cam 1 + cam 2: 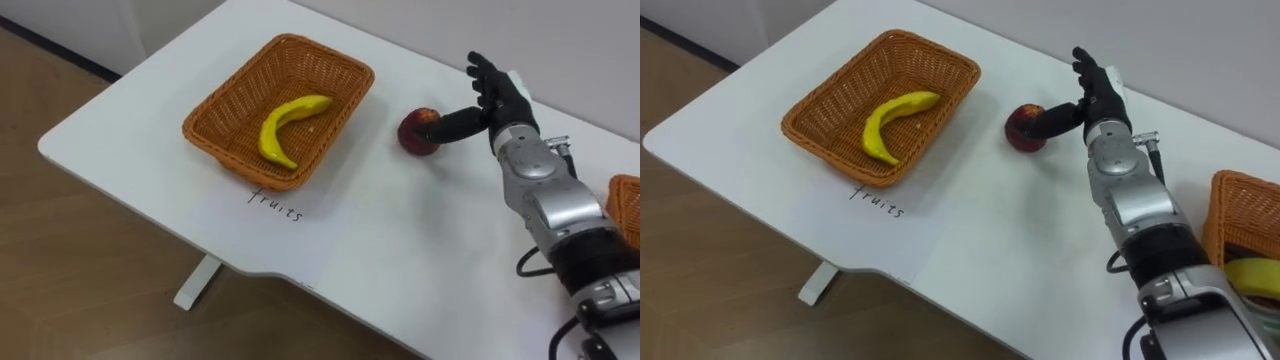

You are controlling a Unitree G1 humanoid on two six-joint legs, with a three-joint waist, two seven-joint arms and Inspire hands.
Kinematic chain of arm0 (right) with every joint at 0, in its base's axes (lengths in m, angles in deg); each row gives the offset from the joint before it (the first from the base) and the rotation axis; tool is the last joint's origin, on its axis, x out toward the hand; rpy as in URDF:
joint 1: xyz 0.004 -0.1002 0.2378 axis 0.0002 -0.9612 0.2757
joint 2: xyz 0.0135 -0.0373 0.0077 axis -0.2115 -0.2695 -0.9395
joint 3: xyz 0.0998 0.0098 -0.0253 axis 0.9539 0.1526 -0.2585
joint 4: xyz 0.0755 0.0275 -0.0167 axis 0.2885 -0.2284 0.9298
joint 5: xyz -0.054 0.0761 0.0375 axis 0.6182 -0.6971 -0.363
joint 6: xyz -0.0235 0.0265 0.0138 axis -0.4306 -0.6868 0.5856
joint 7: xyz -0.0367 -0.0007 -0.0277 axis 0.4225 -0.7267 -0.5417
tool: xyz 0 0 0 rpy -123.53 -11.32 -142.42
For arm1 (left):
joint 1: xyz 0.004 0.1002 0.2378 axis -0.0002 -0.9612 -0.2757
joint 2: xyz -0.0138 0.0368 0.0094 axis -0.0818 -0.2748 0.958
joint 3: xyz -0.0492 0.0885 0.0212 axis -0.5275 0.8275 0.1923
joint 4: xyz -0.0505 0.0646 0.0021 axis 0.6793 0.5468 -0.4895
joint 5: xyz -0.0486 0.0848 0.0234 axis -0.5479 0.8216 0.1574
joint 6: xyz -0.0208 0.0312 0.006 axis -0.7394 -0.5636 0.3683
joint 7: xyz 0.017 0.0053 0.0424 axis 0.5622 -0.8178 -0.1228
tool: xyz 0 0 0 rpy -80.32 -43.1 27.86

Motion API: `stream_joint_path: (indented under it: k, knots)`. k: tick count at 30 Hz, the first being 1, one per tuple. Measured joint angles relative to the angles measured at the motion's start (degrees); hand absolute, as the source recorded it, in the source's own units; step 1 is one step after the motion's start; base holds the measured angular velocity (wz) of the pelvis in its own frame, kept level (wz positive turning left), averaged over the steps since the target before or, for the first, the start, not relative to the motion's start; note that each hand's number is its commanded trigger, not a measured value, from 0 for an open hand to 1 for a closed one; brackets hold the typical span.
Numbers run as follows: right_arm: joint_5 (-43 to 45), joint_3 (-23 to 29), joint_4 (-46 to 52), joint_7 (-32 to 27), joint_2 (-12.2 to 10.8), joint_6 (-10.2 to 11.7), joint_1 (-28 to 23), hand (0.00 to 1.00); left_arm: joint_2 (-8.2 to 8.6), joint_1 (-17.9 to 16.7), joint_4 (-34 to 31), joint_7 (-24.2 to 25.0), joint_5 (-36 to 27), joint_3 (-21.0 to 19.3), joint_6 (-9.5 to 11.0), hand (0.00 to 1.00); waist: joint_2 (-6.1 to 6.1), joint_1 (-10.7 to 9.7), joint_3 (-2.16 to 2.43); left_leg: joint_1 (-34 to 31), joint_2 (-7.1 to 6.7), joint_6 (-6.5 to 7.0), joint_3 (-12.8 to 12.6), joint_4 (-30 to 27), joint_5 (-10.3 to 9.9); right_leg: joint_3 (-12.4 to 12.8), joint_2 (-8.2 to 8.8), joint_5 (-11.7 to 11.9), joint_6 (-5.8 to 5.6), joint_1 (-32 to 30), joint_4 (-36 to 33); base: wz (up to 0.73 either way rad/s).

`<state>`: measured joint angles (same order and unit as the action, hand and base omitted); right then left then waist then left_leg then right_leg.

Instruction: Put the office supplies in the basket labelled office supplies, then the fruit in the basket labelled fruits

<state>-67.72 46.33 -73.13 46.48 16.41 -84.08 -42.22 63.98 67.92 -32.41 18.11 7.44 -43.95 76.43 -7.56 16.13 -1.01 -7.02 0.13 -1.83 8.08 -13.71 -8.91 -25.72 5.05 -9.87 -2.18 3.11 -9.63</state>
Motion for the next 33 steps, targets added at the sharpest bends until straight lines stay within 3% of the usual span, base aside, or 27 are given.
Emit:
stream_joint_path:
  k: [7,9,33]
  knots:
    - [-0.05,0.01,-0.01,-0.77,-0.01,0.01,0.0,0.0,0.08,0.05,-0.18,0.75,0.08,1.47,-0.05,0.0,1.07,-0.14,-0.53,-0.7,-0.02,-0.01,0.17,-0.17,0.0,-0.6,0.01,0.0,0.0,-0.35,0.03,0.03]
    - [-0.05,0.01,0.0,-0.77,-0.01,0.16,0.01,0.0,0.07,0.06,-0.22,1.03,0.08,2.27,-0.11,0.0,1.39,-0.11,-0.37,-1.37,-0.02,-0.02,0.17,-0.25,0.02,-0.64,0.01,0.0,0.0,-1.04,-0.02,0.0]
    - [-0.01,-0.18,-1.46,-0.69,-0.09,1.31,0.0,0.0,-0.09,0.2,-0.5,2.27,0.1,4.08,0.17,0.0,1.6,0.3,-0.35,-2.05,0.01,-0.01,0.0,-1.0,0.09,-1.04,0.02,0.0,0.0,-1.33,-0.04,0.01]
